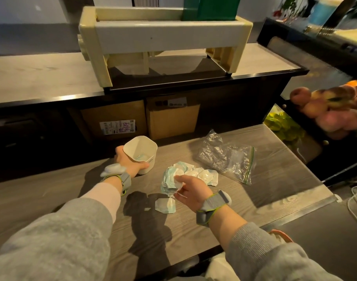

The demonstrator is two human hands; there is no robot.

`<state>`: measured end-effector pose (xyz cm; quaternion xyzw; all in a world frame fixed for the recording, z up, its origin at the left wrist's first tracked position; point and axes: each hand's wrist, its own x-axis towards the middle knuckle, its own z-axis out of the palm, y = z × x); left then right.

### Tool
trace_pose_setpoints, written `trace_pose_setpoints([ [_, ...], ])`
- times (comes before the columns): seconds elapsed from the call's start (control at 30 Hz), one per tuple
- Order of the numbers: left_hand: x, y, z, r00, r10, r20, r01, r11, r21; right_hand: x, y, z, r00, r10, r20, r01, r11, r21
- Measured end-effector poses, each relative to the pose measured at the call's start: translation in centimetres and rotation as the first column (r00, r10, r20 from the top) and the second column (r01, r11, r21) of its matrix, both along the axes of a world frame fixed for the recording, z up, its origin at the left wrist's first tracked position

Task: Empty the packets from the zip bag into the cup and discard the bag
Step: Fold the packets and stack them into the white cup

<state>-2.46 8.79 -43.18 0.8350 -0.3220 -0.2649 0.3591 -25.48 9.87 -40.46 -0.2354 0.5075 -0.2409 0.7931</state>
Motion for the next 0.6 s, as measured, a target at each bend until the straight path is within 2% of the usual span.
trace_pose_setpoints([
  [0.1,-0.8,0.9,0.0,0.998,-0.049,-0.047,0.044,0.994,-0.101,-0.2,-0.2,0.2,1.000,-0.008,-0.002,0.008,0.999,-0.042],
  [0.2,-1.6,2.4,0.2,0.984,-0.164,-0.063,0.154,0.979,-0.134,-0.3,-0.5,0.8,1.000,-0.028,-0.014,0.027,0.993,-0.114],
  [0.33,-2.8,4.6,1.0,0.950,-0.303,-0.071,0.290,0.946,-0.147,-0.5,-1.0,2.7,1.000,0.000,-0.014,-0.004,0.958,-0.286],
  [0.5,-4.3,8.3,1.7,0.902,-0.403,-0.154,0.377,0.910,-0.171,-0.5,-0.9,5.8,0.989,0.067,-0.132,-0.126,0.844,-0.521],
  [0.6,-5.3,9.9,1.8,0.875,-0.436,-0.211,0.398,0.895,-0.200,-0.3,-1.0,6.8,0.926,0.133,-0.352,-0.341,0.692,-0.636],
])
